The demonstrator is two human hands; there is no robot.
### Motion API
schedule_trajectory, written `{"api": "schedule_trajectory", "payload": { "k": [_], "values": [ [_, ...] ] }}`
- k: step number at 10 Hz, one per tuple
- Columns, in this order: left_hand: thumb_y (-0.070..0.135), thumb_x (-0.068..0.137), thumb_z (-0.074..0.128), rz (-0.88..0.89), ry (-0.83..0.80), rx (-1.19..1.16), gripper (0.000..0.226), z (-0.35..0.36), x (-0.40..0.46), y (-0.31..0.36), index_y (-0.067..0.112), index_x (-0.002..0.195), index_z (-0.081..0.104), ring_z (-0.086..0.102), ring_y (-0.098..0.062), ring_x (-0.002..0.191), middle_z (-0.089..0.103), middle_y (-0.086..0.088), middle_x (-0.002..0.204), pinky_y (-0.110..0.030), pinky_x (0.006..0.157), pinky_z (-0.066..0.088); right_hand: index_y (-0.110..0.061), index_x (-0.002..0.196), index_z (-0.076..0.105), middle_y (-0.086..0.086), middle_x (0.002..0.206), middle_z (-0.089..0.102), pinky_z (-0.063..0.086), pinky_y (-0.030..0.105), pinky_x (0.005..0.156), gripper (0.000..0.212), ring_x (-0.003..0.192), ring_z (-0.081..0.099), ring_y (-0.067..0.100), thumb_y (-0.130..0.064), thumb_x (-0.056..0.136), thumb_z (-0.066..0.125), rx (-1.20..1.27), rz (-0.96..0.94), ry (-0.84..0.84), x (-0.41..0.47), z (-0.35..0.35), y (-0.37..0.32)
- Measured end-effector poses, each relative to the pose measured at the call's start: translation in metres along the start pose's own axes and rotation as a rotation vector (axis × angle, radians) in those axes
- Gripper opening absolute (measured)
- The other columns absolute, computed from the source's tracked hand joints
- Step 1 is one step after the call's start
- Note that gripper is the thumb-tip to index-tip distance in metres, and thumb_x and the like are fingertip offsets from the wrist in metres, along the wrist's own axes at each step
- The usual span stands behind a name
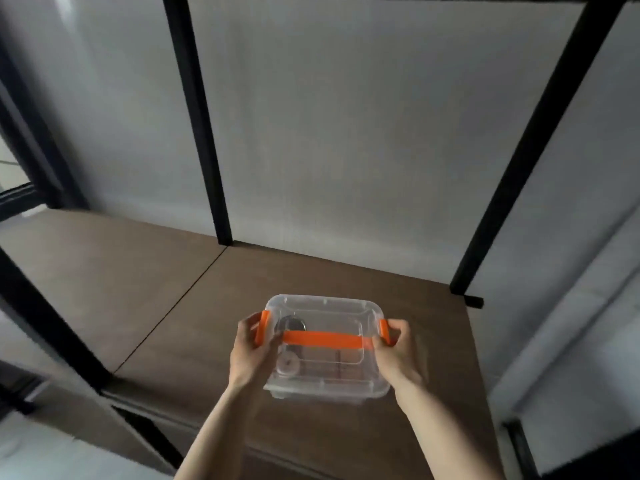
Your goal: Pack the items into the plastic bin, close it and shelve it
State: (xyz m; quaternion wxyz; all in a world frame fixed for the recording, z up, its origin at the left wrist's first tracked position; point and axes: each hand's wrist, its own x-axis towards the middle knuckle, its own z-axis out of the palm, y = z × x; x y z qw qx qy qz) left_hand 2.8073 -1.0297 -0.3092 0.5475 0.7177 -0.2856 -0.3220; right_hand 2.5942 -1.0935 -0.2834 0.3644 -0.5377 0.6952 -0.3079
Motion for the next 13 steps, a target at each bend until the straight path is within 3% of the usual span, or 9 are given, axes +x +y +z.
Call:
{"api": "schedule_trajectory", "payload": {
  "k": [2, 3, 4, 5, 7, 8, 10, 11, 13],
  "values": [
    [0.024, 0.078, 0.079, -0.039, -0.150, 0.095, 0.051, 0.055, 0.011, -0.024, 0.020, 0.124, 0.057, 0.067, -0.014, 0.093, 0.069, 0.001, 0.107, -0.031, 0.076, 0.053, -0.021, 0.119, 0.061, 0.000, 0.110, 0.067, 0.056, 0.041, 0.091, 0.028, 0.105, 0.065, 0.023, -0.023, 0.092, 0.065, -0.094, 0.096, 0.094, 0.021, -0.021, 0.040],
    [0.033, 0.076, 0.081, -0.070, -0.201, 0.144, 0.055, 0.069, 0.012, -0.038, 0.021, 0.125, 0.058, 0.069, -0.018, 0.092, 0.071, 0.000, 0.105, -0.041, 0.083, 0.057, -0.021, 0.118, 0.060, 0.001, 0.111, 0.068, 0.057, 0.043, 0.093, 0.027, 0.105, 0.066, 0.023, -0.020, 0.092, 0.065, -0.100, 0.146, 0.091, 0.027, -0.020, 0.062],
    [0.036, 0.076, 0.082, -0.096, -0.193, 0.183, 0.061, 0.075, 0.010, -0.048, 0.019, 0.128, 0.054, 0.066, -0.010, 0.086, 0.066, 0.007, 0.099, -0.034, 0.076, 0.054, -0.021, 0.117, 0.059, 0.004, 0.112, 0.069, 0.056, 0.045, 0.093, 0.025, 0.106, 0.067, 0.026, -0.019, 0.092, 0.063, -0.110, 0.181, 0.085, 0.028, -0.013, 0.080],
    [0.038, 0.076, 0.081, -0.079, -0.194, 0.250, 0.063, 0.077, 0.012, -0.056, 0.016, 0.129, 0.055, 0.062, -0.005, 0.082, 0.065, 0.003, 0.101, -0.025, 0.064, 0.047, -0.020, 0.119, 0.057, 0.006, 0.114, 0.069, 0.057, 0.046, 0.093, 0.025, 0.107, 0.068, 0.027, -0.019, 0.094, 0.061, -0.119, 0.187, 0.063, 0.029, -0.004, 0.091],
    [0.051, 0.077, 0.075, -0.089, -0.252, 0.310, 0.058, 0.079, 0.019, -0.080, 0.014, 0.121, 0.061, 0.070, -0.023, 0.088, 0.072, -0.005, 0.101, -0.039, 0.075, 0.056, -0.019, 0.128, 0.052, 0.008, 0.121, 0.068, 0.059, 0.049, 0.092, 0.030, 0.107, 0.069, 0.028, -0.020, 0.098, 0.056, -0.098, 0.194, 0.025, 0.025, 0.005, 0.107],
    [0.048, 0.080, 0.074, -0.100, -0.238, 0.305, 0.057, 0.079, 0.016, -0.084, 0.023, 0.128, 0.054, 0.066, -0.017, 0.087, 0.069, 0.001, 0.104, -0.033, 0.069, 0.049, -0.021, 0.134, 0.050, 0.005, 0.123, 0.067, 0.060, 0.046, 0.091, 0.034, 0.108, 0.069, 0.026, -0.024, 0.100, 0.054, -0.127, 0.168, 0.011, 0.021, 0.006, 0.108],
    [0.035, 0.088, 0.062, 0.015, -0.295, 0.433, 0.052, 0.062, 0.005, -0.084, 0.031, 0.137, 0.045, 0.066, -0.029, 0.099, 0.069, -0.005, 0.119, -0.036, 0.073, 0.046, -0.018, 0.139, 0.048, 0.000, 0.122, 0.066, 0.056, 0.038, 0.095, 0.043, 0.111, 0.066, 0.018, -0.038, 0.101, 0.050, -0.260, 0.079, 0.029, -0.007, 0.002, 0.108],
    [0.035, 0.090, 0.060, 0.121, -0.335, 0.518, 0.050, 0.046, -0.003, -0.082, 0.031, 0.138, 0.046, 0.065, -0.027, 0.104, 0.067, -0.001, 0.122, -0.035, 0.073, 0.045, -0.019, 0.141, 0.046, 0.000, 0.128, 0.064, 0.054, 0.038, 0.097, 0.046, 0.116, 0.064, 0.019, -0.043, 0.101, 0.047, -0.362, 0.034, 0.043, -0.029, -0.001, 0.110],
    [0.052, 0.087, 0.053, 0.296, -0.347, 0.772, 0.047, 0.010, -0.037, -0.070, 0.032, 0.130, 0.047, 0.063, -0.026, 0.105, 0.062, 0.003, 0.120, -0.038, 0.079, 0.051, -0.025, 0.119, 0.055, -0.003, 0.116, 0.064, 0.055, 0.030, 0.081, 0.034, 0.103, 0.065, 0.015, -0.050, 0.100, 0.040, -0.624, -0.076, 0.056, -0.073, -0.007, 0.110]
  ]
}}
